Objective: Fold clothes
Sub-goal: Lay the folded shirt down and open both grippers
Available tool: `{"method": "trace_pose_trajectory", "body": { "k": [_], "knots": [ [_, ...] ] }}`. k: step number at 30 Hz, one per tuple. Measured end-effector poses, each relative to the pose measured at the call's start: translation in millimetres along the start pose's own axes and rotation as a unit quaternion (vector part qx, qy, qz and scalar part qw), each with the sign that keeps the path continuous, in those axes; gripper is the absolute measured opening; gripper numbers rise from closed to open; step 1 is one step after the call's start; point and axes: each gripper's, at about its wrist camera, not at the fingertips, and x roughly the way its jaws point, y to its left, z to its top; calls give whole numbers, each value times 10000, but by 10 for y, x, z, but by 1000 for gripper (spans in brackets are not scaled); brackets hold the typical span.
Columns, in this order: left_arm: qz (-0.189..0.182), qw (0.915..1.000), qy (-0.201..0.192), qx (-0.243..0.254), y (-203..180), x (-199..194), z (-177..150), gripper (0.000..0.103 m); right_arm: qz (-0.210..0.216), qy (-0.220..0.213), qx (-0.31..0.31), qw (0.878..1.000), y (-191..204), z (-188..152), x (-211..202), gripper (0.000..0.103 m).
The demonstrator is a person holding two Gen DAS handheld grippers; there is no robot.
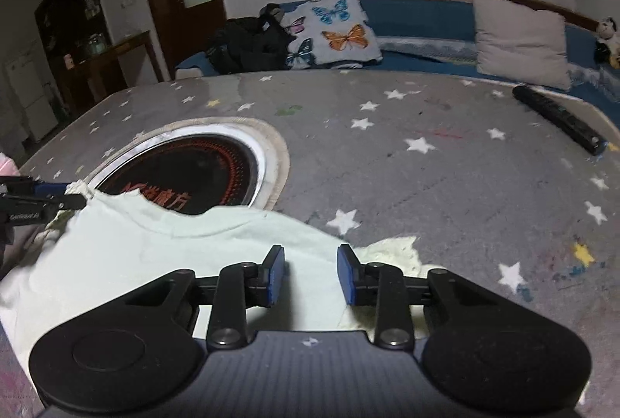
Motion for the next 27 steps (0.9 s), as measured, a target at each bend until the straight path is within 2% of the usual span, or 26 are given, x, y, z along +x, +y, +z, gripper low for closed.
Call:
{"method": "trace_pose_trajectory", "body": {
  "k": [5,8,12,17,25,27],
  "knots": [
    [-4,9995,-250,169,-198,-131,128,43,104,-61,-235,9997,176,138,46,30],
    [-234,9988,-257,349,-367,-134,204,43,254,26,-383,9989,318,176,167,30],
    [-491,9973,59,547,-575,53,264,44,260,208,-498,9982,425,173,311,30],
    [-398,9968,312,613,-644,295,244,44,344,215,-729,9965,534,95,163,31],
    [-548,9957,42,741,-682,-103,63,48,478,226,-1097,9926,708,-29,-75,38],
    [-639,9946,-29,815,-738,-262,-33,49,528,226,-1216,9909,777,-96,-155,47]
  ]
}}
